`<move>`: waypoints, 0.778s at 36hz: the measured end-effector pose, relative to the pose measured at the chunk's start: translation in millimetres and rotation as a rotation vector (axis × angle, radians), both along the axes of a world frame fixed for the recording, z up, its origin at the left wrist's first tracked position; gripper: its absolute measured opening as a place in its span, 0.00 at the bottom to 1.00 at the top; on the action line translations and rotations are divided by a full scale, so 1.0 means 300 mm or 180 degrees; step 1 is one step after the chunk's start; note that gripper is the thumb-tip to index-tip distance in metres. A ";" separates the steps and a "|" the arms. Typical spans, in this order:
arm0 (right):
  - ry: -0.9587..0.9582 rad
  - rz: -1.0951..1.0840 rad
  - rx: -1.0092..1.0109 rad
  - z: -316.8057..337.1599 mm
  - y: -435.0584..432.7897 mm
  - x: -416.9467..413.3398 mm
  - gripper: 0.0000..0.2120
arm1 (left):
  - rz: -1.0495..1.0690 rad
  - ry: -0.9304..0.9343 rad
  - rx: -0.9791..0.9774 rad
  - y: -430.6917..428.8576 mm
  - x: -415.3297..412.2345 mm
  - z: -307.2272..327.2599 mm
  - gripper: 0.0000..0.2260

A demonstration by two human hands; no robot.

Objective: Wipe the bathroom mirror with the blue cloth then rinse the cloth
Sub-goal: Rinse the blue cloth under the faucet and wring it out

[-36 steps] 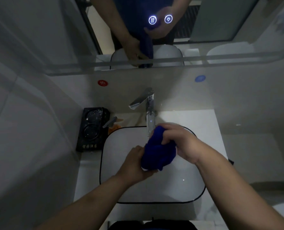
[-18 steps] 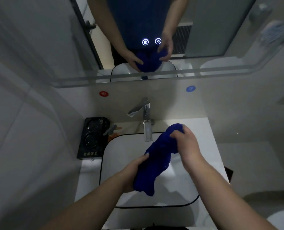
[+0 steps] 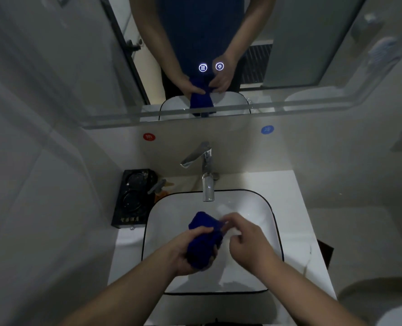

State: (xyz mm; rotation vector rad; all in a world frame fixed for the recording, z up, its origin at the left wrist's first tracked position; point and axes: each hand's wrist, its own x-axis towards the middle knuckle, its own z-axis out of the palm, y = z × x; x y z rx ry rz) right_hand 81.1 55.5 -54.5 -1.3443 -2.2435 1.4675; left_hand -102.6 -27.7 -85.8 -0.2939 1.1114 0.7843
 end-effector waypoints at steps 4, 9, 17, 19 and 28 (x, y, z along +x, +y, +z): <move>-0.1195 0.1310 0.0982 -0.046 0.046 -0.014 0.46 | -0.0453 0.0155 0.0010 0.004 -0.019 0.010 0.31; -0.1396 0.1852 0.1562 -0.145 0.095 -0.036 0.58 | -0.1544 0.0707 0.0321 0.026 -0.041 0.066 0.32; -0.0823 0.2516 0.1549 -0.122 0.171 -0.068 0.58 | -0.3089 0.1267 0.0911 0.098 -0.036 0.102 0.23; -0.0970 0.2578 0.1456 -0.113 0.169 -0.082 0.54 | -0.3503 0.1693 0.0912 0.107 -0.025 0.073 0.22; -0.2091 0.2620 0.1187 -0.090 0.140 -0.181 0.22 | -0.4632 0.3822 0.0907 0.108 0.063 -0.052 0.05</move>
